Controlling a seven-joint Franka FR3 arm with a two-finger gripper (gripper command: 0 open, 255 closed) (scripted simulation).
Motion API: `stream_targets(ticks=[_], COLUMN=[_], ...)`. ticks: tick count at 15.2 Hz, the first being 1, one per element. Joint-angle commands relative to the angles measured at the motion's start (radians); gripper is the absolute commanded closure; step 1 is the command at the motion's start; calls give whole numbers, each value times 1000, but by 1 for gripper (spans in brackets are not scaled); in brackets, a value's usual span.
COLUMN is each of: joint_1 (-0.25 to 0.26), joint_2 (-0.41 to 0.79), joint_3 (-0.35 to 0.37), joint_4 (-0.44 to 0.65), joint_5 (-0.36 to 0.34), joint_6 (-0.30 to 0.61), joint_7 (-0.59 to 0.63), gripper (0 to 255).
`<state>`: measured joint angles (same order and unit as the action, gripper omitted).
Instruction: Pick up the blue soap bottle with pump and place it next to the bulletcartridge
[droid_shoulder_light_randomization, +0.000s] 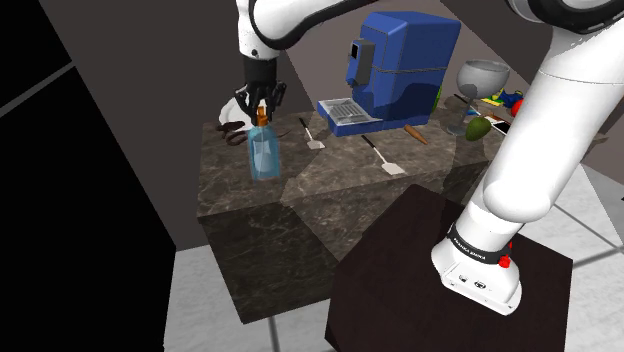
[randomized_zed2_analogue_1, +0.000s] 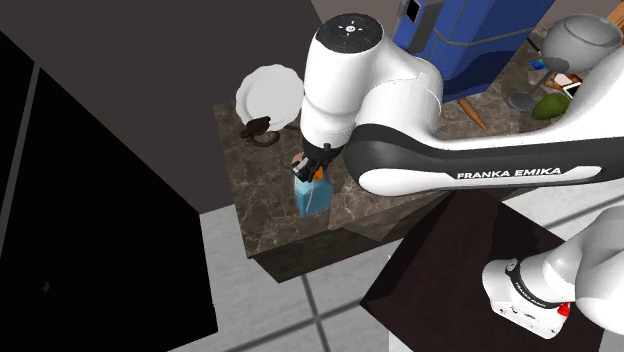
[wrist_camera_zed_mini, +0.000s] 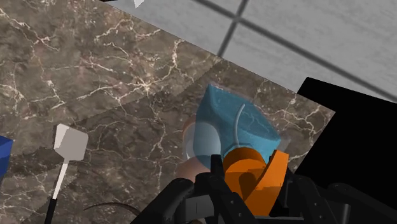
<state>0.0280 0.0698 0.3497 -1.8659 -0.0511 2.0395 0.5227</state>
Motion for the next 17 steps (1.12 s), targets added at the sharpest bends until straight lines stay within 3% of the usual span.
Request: stream_targets(ticks=[1, 17], joint_1=[-1, 1], joint_2=[-2, -7], joint_3=[0, 2], joint_4=[23, 232], joint_5=[2, 6], joint_6=[-24, -238], joint_7=[-3, -10], gripper=[255, 255])
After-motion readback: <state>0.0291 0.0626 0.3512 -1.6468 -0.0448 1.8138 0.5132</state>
